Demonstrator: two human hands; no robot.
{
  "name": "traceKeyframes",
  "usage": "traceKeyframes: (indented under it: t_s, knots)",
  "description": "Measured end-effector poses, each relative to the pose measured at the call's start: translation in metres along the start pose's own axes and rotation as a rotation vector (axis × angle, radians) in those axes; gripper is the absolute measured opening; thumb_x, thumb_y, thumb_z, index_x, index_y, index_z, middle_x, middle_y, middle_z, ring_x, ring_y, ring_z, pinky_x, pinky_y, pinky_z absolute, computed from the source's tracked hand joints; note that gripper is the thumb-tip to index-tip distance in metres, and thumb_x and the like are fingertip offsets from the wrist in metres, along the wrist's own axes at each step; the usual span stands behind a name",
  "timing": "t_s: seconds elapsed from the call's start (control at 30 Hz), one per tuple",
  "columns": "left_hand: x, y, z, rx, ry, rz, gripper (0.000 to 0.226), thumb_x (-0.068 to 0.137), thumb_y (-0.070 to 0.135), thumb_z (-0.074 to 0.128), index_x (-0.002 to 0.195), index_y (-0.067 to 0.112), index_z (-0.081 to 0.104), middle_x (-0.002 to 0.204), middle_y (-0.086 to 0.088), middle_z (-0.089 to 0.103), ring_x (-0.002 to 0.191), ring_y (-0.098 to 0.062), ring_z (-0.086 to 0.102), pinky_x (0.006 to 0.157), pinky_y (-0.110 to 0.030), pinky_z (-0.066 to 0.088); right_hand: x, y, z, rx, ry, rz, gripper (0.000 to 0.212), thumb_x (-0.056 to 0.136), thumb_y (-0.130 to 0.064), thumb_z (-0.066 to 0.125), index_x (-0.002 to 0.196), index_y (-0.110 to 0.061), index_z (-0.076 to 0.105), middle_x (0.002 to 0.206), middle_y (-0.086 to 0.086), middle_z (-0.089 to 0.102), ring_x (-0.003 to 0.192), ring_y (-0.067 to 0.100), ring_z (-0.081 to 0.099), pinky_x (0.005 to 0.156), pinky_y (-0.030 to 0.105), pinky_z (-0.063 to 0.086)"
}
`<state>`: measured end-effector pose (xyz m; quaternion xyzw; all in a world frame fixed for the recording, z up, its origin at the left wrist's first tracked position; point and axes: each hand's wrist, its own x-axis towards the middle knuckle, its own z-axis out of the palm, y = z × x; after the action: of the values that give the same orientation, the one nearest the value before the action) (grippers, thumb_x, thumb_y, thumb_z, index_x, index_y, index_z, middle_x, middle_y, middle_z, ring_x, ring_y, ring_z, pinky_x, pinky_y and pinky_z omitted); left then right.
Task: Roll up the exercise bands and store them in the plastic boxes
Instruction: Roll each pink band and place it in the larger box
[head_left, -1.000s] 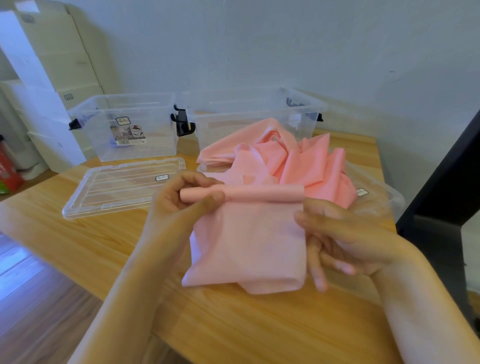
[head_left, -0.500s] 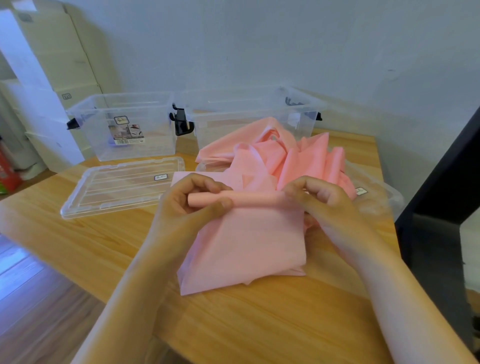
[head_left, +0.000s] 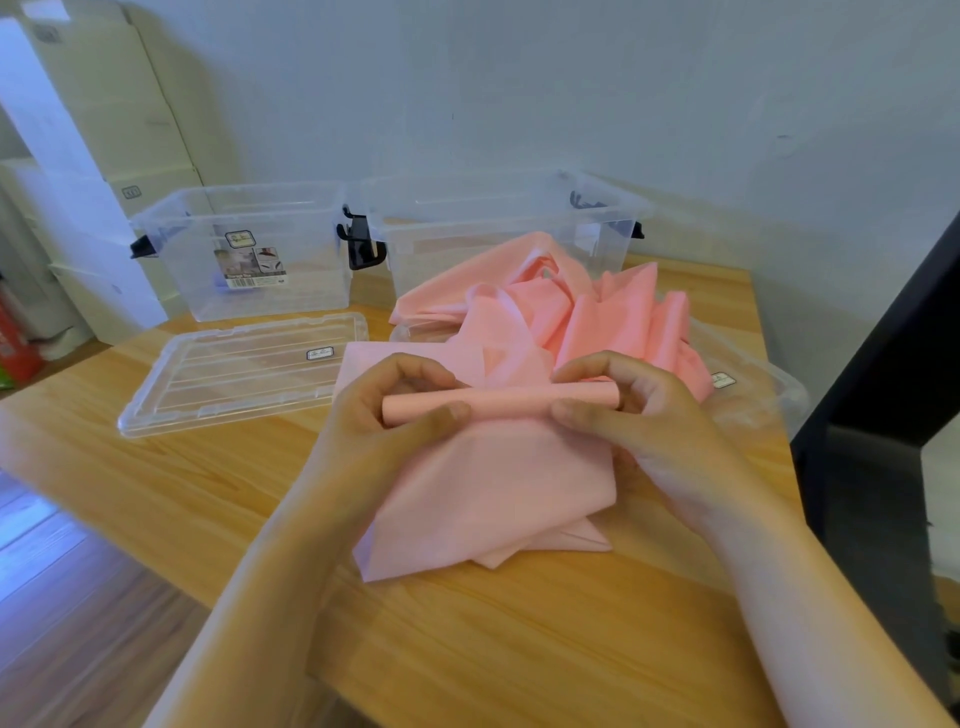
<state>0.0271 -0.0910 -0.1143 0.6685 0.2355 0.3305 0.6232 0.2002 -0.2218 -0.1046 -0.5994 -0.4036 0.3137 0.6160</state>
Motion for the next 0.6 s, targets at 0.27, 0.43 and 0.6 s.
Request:
traceKeyframes:
  t_s: [0.27,0.43,0.6]
  knots:
    - [0.0004,-0.0030,-0.0028,0.115,-0.007,-0.002,0.025,0.068,0.027,0.084,0.088,0.027,0.068,0.098,0.008,0.072,0.088,-0.006,0.064,0.080,-0.026,0.047,0.0017,0.0033,0.0009,-0.013,0.025,0.038,0.016,0.073,-0.014,0.075,0.088,-0.014,0.073,0.083,-0.003,0.070,0.078,0.006,0.062,0.068,0.014,0.047]
    - [0.0013,-0.0046,0.0022,0.125,0.035,-0.020,0.028,0.070,0.041,0.072,0.092,0.024,0.068,0.091,0.010,0.072,0.085,-0.001,0.062,0.079,-0.020,0.043,0.0016,0.0032,0.0028,-0.017,0.005,-0.071,0.024,0.074,0.009,0.070,0.082,-0.014,0.070,0.089,0.001,0.070,0.083,0.007,0.060,0.072,0.014,0.046]
    - [0.0019,-0.0037,-0.0011,0.055,0.045,0.040,0.023,0.068,0.026,0.084,0.083,0.028,0.067,0.096,0.002,0.074,0.093,-0.011,0.067,0.085,-0.031,0.049,0.0028,0.0032,0.0020,0.028,-0.006,-0.025,0.021,0.075,-0.008,0.071,0.096,-0.013,0.068,0.091,0.001,0.070,0.084,0.004,0.063,0.072,0.010,0.045]
